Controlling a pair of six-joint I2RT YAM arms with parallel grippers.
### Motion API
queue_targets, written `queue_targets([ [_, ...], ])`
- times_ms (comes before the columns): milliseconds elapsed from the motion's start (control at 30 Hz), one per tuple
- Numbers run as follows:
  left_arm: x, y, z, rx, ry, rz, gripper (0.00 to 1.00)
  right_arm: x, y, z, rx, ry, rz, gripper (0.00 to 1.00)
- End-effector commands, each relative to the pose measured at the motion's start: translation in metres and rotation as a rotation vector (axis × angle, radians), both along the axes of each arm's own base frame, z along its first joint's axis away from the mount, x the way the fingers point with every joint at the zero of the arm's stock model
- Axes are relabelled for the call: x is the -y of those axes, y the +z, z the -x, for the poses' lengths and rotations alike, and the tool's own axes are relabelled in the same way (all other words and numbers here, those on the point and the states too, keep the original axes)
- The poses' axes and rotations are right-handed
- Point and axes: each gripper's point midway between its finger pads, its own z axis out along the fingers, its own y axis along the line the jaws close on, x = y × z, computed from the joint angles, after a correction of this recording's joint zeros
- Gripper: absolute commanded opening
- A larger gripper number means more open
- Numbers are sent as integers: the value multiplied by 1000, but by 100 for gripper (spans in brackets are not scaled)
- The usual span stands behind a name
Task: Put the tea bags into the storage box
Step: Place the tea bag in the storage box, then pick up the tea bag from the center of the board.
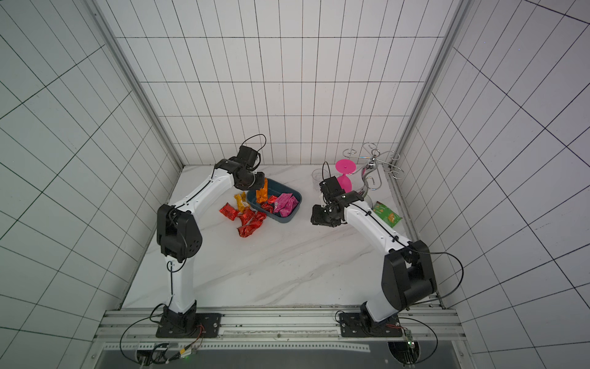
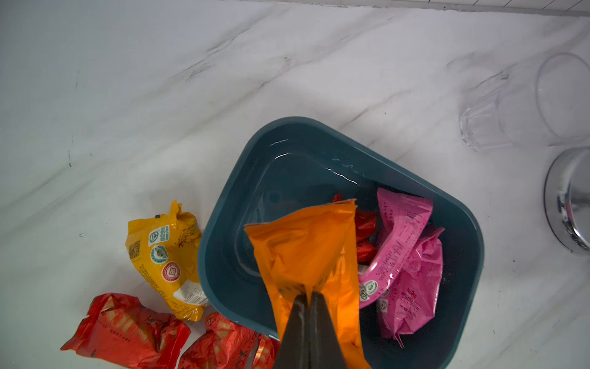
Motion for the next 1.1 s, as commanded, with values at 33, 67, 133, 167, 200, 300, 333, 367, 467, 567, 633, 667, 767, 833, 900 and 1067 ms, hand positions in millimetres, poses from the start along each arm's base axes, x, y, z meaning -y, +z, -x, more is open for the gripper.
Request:
queue_targets([
  [33, 8, -15, -12, -30, -11, 34, 0, 6, 10, -7, 25, -25, 23, 50],
  [67, 10, -21, -12, -40, -15, 37, 0, 7, 9, -7, 22, -26, 27, 50],
  [133, 13, -30, -12, -62, -19, 48, 0, 8, 8, -7, 18, -26, 30, 50],
  [167, 15, -32, -11, -74, -26, 58, 1, 8, 8, -7, 18, -27, 30, 50],
  [200, 17, -33, -10, -80, -32, 67, 4, 8, 8, -8, 18, -25, 30, 50],
  [300, 21, -27, -6, -83, -50, 96, 27, 6, 8, -11, 14, -20, 28, 50],
  [333, 21, -22, -5, -76, -51, 100, 33, 4, 8, -12, 12, -19, 25, 50],
  [367, 20, -15, -3, -66, -49, 102, 37, 3, 8, -12, 11, -15, 20, 50],
  [467, 11, 4, 3, -32, -32, 90, 45, -2, 7, -14, -2, -9, 3, 50],
  [567, 1, 22, 17, -5, -17, 70, 48, -8, 4, -16, -15, 1, -16, 50],
  [633, -10, 30, 28, 8, 1, 46, 50, -12, 4, -19, -19, 8, -29, 50],
  [667, -16, 31, 35, 10, 14, 28, 50, -14, 4, -20, -20, 11, -34, 50],
  [767, -39, 29, 56, 9, 62, -31, 51, -21, 5, -25, -18, 21, -52, 50],
  [833, -59, 25, 67, 9, 108, -80, 56, -25, 7, -28, -18, 28, -64, 50],
  [900, -77, 18, 76, 0, 150, -110, 57, -27, 6, -29, -23, 32, -69, 50],
  [1067, -122, -7, 88, -73, 300, -114, 57, -30, 2, -29, -22, 41, -85, 50],
])
